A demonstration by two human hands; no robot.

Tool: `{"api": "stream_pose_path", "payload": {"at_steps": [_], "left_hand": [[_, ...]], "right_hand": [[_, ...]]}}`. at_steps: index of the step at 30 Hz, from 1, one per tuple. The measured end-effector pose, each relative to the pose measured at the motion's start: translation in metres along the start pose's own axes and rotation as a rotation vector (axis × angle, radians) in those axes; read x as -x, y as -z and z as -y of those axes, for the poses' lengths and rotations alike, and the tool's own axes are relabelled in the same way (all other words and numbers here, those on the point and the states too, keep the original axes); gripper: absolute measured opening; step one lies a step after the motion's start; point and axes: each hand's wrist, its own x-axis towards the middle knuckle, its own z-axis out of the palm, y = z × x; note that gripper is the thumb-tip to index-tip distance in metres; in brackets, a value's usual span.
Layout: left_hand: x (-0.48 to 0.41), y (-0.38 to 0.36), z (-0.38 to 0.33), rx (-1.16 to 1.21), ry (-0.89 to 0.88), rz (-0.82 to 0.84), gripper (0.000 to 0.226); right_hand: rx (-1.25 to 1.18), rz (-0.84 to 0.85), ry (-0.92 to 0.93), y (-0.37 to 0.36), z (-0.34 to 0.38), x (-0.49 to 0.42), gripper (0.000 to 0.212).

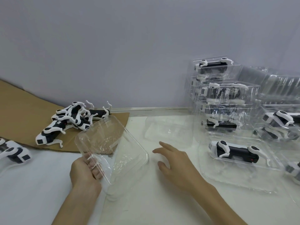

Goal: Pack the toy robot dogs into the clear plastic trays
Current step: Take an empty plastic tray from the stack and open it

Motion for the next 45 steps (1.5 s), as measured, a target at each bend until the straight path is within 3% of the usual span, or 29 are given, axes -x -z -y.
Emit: {"api": "stream_pose_path", "payload": {"at_steps": [3, 6, 8, 10, 15, 18, 22, 25, 30, 34, 37, 40, 42, 45], "left_hand": [[0.000, -0.002, 0.002, 0.008, 0.049, 0.042, 0.031], [-0.001, -0.002, 0.007, 0.050, 0.139, 0.126, 0.031], [-0.001, -0.004, 0.011, 0.064, 0.164, 0.146, 0.030], [0.002, -0.007, 0.016, 0.027, 0.145, 0.159, 0.028], [0.009, -0.009, 0.020, -0.119, 0.141, 0.276, 0.022], [0.011, -0.011, 0.020, -0.240, 0.057, 0.346, 0.023], [0.012, -0.010, 0.015, -0.313, -0.144, 0.244, 0.016], [0.015, -0.012, 0.014, -0.409, -0.196, 0.306, 0.018], [0.026, -0.017, 0.022, -0.606, -0.371, 0.334, 0.046], [0.032, -0.016, 0.019, -0.765, -0.380, 0.489, 0.066], [0.028, -0.013, 0.018, -0.887, -0.472, 0.465, 0.049], [0.020, -0.011, 0.014, -0.849, -0.511, 0.411, 0.044], [0.015, -0.009, 0.013, -0.835, -0.518, 0.403, 0.045], [0.015, -0.011, 0.016, -0.810, -0.511, 0.467, 0.041]], "right_hand": [[-0.138, -0.039, -0.036, 0.002, 0.001, 0.000, 0.034], [-0.566, -0.087, -0.115, 0.004, 0.011, 0.000, 0.026], [-0.821, -0.046, -0.153, 0.006, 0.016, -0.001, 0.033], [-0.899, -0.018, -0.158, 0.007, 0.018, -0.002, 0.038], [-0.788, -0.117, -0.159, 0.007, 0.015, -0.003, 0.021], [-0.769, -0.245, -0.194, 0.010, 0.011, -0.005, 0.024], [-0.747, -0.404, -0.267, 0.016, 0.004, -0.005, 0.031], [-0.686, -0.490, -0.342, 0.018, 0.002, -0.004, 0.030], [-0.503, -0.448, -0.390, 0.014, 0.004, -0.002, 0.041], [-0.693, -0.363, -0.338, 0.014, 0.009, -0.001, 0.032], [-0.725, -0.333, -0.317, 0.015, 0.007, -0.002, 0.024], [-0.691, -0.442, -0.340, 0.017, 0.002, -0.005, 0.018], [-0.651, -0.519, -0.328, 0.019, -0.001, -0.006, 0.020], [-0.670, -0.460, -0.247, 0.020, -0.001, -0.005, 0.034]]}}
